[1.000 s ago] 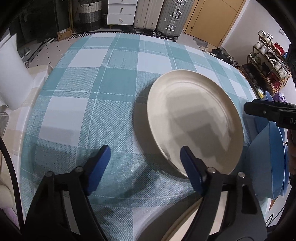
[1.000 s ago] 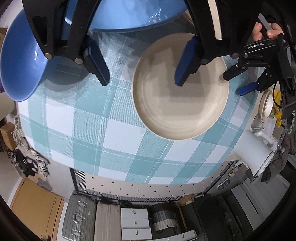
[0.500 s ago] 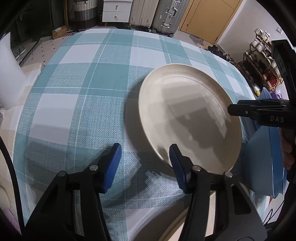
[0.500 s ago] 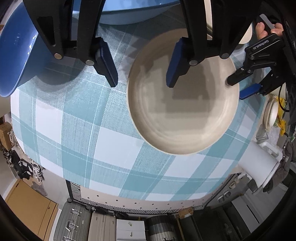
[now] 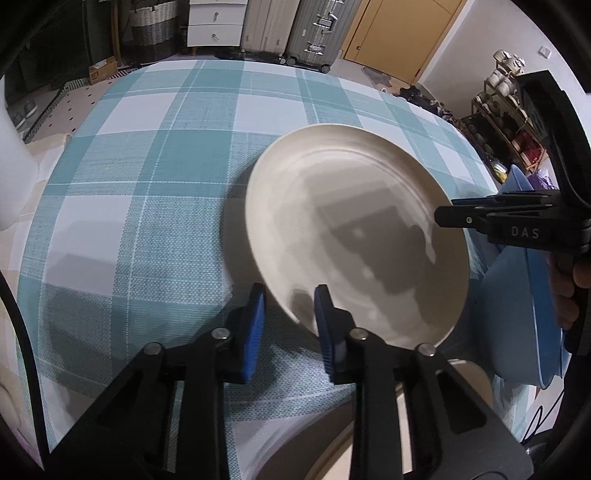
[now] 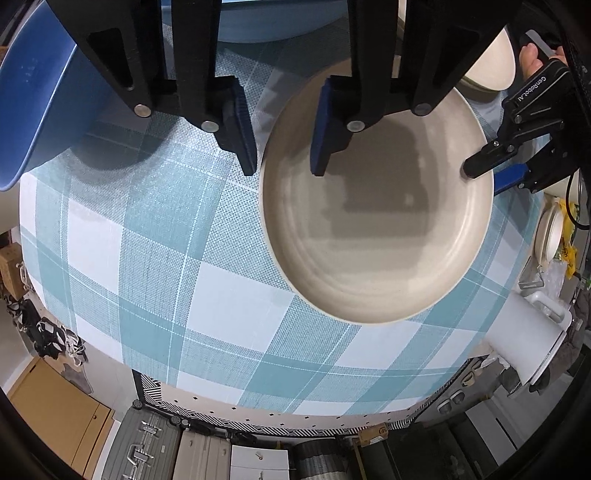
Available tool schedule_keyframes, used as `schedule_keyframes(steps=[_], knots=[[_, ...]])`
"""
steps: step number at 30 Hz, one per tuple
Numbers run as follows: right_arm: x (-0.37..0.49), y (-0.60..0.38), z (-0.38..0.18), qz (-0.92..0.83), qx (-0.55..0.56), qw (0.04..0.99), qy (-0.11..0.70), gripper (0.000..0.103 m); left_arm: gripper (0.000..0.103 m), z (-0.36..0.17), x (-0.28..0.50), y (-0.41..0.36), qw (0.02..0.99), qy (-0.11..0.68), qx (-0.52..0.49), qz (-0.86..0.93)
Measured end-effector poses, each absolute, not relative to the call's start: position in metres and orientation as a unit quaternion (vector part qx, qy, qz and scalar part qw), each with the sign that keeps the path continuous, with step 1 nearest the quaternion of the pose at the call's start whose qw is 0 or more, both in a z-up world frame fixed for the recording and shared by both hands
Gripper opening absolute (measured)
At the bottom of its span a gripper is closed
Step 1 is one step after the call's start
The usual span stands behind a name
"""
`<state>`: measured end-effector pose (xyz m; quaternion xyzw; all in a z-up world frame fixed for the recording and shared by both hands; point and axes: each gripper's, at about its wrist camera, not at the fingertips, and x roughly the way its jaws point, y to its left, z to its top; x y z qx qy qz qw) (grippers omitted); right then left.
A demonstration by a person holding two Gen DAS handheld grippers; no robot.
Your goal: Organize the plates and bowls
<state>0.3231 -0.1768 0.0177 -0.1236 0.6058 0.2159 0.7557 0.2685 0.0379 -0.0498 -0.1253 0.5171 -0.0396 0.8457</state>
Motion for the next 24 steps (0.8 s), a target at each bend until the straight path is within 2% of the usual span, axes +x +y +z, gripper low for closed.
schedule_keyframes(steps=[7, 24], knots=[[0.322, -0.177, 0.019, 0.212, -0.131, 0.76, 0.6, 0.018, 0.021, -0.05, 0.268, 0.037, 0.846, 0.517, -0.123, -0.037], [0.314, -0.176, 0.036, 0.223, -0.123, 0.778, 0.575, 0.018, 0.02, -0.026, 0.254, 0.042, 0.862, 0.493, -0.118, -0.023]])
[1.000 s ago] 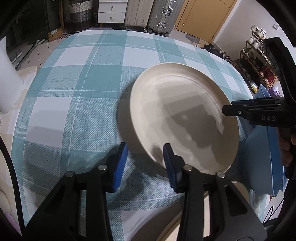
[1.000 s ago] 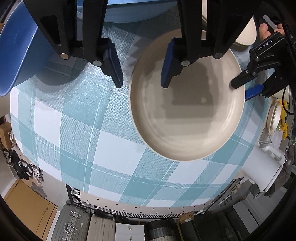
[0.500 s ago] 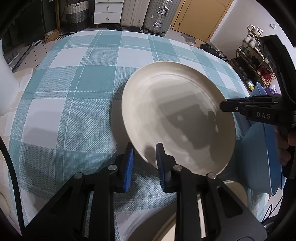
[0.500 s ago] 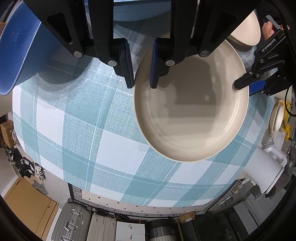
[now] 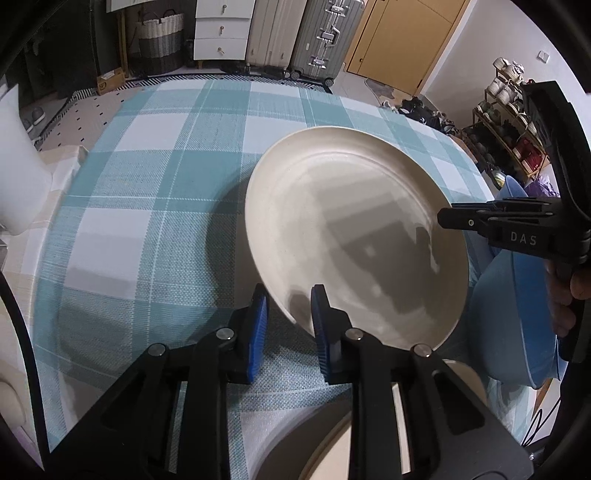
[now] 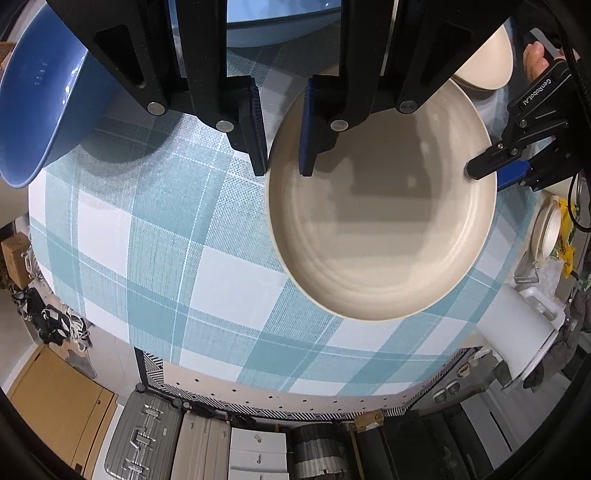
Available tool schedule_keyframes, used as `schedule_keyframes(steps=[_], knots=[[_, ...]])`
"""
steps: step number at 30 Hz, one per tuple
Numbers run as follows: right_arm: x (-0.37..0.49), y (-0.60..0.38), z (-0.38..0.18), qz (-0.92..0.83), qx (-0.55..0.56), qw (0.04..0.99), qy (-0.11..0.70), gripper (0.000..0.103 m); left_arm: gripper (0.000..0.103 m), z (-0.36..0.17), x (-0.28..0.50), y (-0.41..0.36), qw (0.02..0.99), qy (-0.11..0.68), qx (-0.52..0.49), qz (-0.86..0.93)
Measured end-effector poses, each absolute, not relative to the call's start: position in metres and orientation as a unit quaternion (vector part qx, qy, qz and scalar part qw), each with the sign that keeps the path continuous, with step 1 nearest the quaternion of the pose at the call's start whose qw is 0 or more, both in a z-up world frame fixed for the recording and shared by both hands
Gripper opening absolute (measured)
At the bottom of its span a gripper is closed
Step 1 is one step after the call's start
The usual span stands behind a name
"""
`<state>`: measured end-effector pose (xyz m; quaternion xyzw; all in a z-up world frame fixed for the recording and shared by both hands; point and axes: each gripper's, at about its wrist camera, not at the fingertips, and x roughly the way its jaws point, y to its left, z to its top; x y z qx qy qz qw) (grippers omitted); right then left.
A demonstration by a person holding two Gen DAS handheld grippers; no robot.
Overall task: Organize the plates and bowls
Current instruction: 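Lift the held cream plates with both tools toward the blue bowls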
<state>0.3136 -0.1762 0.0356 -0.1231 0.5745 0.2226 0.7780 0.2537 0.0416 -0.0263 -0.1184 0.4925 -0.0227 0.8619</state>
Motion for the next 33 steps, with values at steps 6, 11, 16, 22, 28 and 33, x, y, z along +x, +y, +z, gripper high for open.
schedule_keyframes(steps=[6, 11, 16, 22, 28, 33], knots=[[0.305, -0.174, 0.049, 0.23, -0.119, 0.788, 0.558, 0.018, 0.02, -0.011, 0.242, 0.044, 0.869, 0.481, -0.116, -0.017], [0.296, -0.174, 0.063, 0.235, -0.116, 0.797, 0.544, 0.018, 0.02, 0.001, 0.23, 0.043, 0.875, 0.47, -0.11, -0.013], [0.285, -0.176, 0.075, 0.239, -0.111, 0.803, 0.535, 0.018, 0.02, 0.011, 0.219, 0.042, 0.879, 0.464, -0.109, -0.012], [0.272, -0.177, 0.086, 0.245, -0.11, 0.808, 0.524, 0.018, 0.02, 0.021, 0.205, 0.041, 0.883, 0.457, -0.106, -0.009], [0.258, -0.177, 0.094, 0.249, -0.107, 0.813, 0.516, 0.018, 0.02, 0.031, 0.189, 0.039, 0.886, 0.452, -0.103, -0.008], [0.248, -0.177, 0.099, 0.252, -0.104, 0.816, 0.51, 0.018, 0.02, 0.037, 0.176, 0.038, 0.888, 0.448, -0.102, -0.006]])
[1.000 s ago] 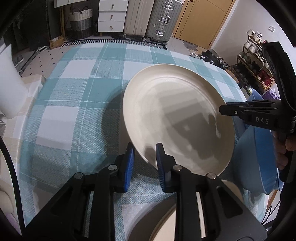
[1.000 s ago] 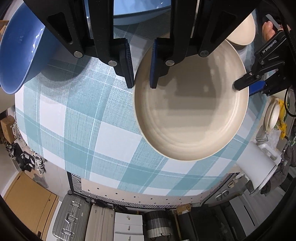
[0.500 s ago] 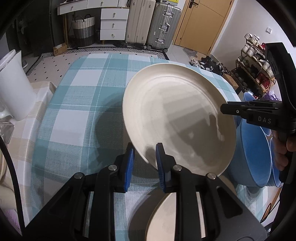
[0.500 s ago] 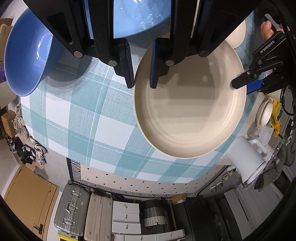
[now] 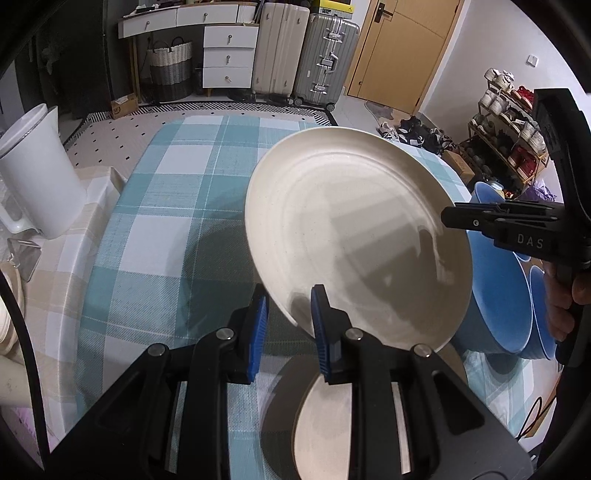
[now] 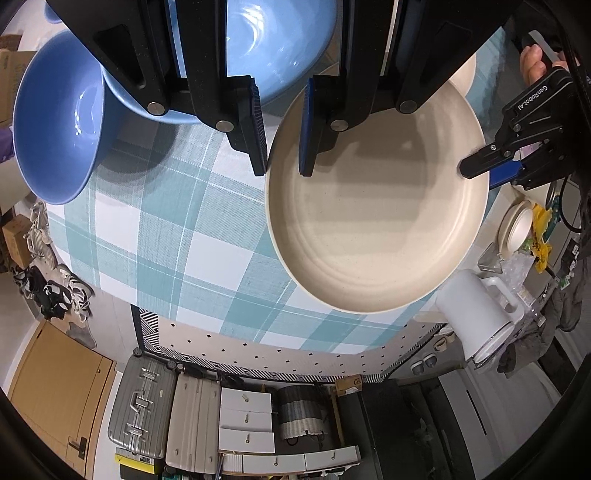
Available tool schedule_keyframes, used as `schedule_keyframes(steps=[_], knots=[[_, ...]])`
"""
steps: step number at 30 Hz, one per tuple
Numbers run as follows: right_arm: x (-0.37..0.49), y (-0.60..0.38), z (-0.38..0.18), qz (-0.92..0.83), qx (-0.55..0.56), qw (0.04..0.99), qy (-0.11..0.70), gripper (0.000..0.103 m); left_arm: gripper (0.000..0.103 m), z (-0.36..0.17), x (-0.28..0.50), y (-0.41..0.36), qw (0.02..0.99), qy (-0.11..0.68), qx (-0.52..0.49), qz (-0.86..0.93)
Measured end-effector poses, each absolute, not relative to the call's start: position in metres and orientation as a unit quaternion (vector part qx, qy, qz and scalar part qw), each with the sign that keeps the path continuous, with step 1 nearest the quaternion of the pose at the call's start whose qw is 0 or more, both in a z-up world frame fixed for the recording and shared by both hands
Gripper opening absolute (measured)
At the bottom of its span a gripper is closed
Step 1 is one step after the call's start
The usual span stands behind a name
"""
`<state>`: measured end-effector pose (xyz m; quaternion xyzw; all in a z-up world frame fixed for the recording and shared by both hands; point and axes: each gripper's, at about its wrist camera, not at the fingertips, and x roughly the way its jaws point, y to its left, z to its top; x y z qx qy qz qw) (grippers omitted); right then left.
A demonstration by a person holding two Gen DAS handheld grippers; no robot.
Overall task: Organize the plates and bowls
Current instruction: 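Lift the held cream plates with both tools toward the blue bowls, then lower the held cream plates onto the cream plate stack with both tools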
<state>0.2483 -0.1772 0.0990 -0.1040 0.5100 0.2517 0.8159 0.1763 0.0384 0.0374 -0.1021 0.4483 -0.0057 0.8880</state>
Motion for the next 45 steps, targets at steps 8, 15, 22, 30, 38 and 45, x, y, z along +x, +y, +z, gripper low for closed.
schedule_keyframes(steps=[8, 15, 22, 30, 38, 45], knots=[[0.231, -0.177, 0.109, 0.257, -0.106, 0.821, 0.499, 0.018, 0.02, 0.048, 0.153, 0.035, 0.891, 0.443, -0.1, -0.004], [0.212, -0.179, 0.117, 0.263, -0.102, 0.826, 0.489, 0.018, 0.02, 0.054, 0.135, 0.033, 0.893, 0.439, -0.1, -0.002], [0.191, -0.185, 0.122, 0.27, -0.096, 0.829, 0.481, 0.018, 0.02, 0.06, 0.119, 0.03, 0.896, 0.434, -0.098, -0.002], [0.164, -0.192, 0.125, 0.282, -0.082, 0.833, 0.469, 0.018, 0.02, 0.066, 0.095, 0.027, 0.898, 0.431, -0.093, -0.001], [0.142, -0.198, 0.125, 0.289, -0.069, 0.836, 0.461, 0.018, 0.02, 0.069, 0.079, 0.027, 0.899, 0.428, -0.09, -0.002], [0.122, -0.203, 0.123, 0.292, -0.052, 0.84, 0.454, 0.018, 0.02, 0.069, 0.067, 0.026, 0.902, 0.423, -0.083, -0.001]])
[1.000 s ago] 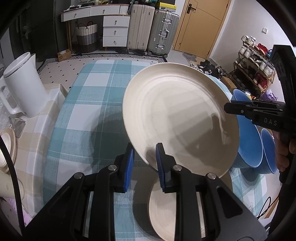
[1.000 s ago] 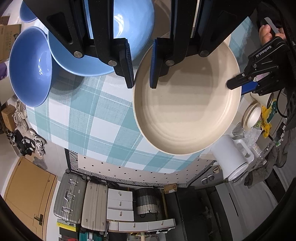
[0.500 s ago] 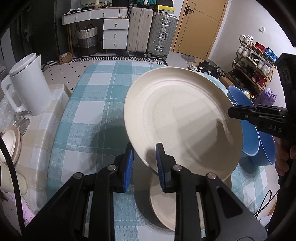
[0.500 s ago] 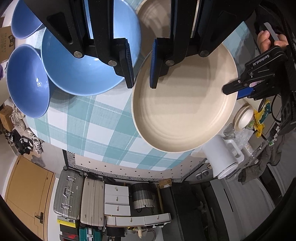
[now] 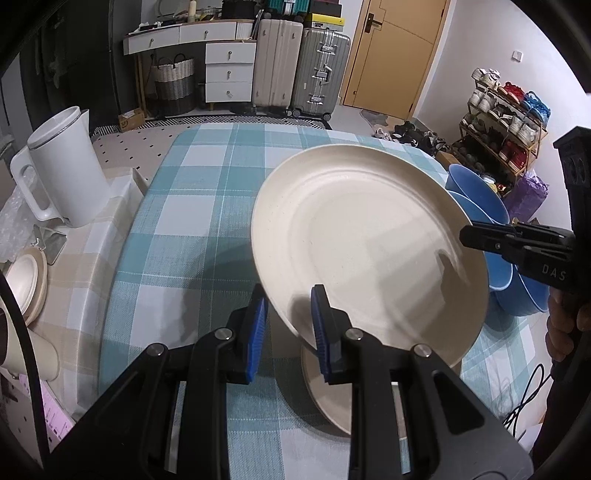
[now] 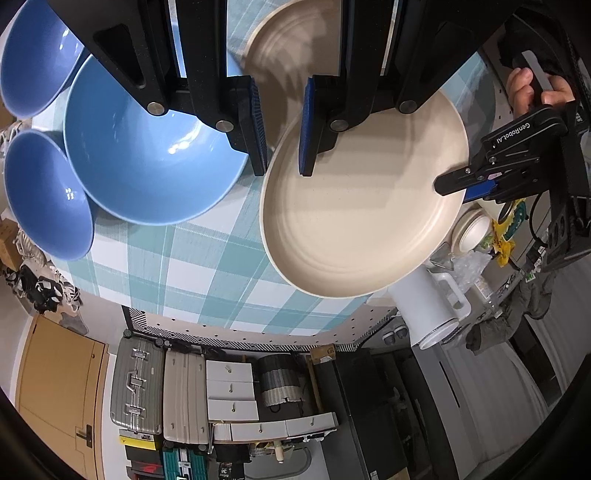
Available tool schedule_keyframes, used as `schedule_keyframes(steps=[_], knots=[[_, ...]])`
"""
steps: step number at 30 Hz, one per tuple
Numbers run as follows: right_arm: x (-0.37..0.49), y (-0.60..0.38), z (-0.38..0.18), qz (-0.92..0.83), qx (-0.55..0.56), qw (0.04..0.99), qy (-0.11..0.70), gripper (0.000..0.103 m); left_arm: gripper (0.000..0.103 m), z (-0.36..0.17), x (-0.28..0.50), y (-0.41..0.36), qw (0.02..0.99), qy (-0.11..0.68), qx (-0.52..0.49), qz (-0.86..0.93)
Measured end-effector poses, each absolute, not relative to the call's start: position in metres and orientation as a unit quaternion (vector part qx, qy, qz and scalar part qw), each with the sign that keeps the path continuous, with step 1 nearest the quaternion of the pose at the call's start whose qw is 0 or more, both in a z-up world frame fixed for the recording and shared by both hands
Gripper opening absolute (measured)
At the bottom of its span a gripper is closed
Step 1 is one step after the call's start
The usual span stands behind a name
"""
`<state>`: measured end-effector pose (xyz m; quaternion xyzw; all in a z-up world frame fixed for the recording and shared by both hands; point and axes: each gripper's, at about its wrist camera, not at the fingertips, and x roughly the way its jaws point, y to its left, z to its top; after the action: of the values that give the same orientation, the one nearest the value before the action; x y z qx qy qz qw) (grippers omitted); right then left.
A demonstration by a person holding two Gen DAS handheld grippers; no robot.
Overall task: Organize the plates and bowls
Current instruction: 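Lower the held cream plates onto the cream plate stack with both tools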
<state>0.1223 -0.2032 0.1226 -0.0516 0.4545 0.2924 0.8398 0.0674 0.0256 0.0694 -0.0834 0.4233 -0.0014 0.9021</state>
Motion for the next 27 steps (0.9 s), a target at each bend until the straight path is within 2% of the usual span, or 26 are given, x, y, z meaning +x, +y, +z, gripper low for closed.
schedule_keyframes(steps=[27], knots=[[0.064, -0.226, 0.091, 0.284, -0.012, 0.849, 0.446, 0.018, 0.02, 0.04, 0.029, 0.005, 0.902, 0.429, -0.051, -0.007]])
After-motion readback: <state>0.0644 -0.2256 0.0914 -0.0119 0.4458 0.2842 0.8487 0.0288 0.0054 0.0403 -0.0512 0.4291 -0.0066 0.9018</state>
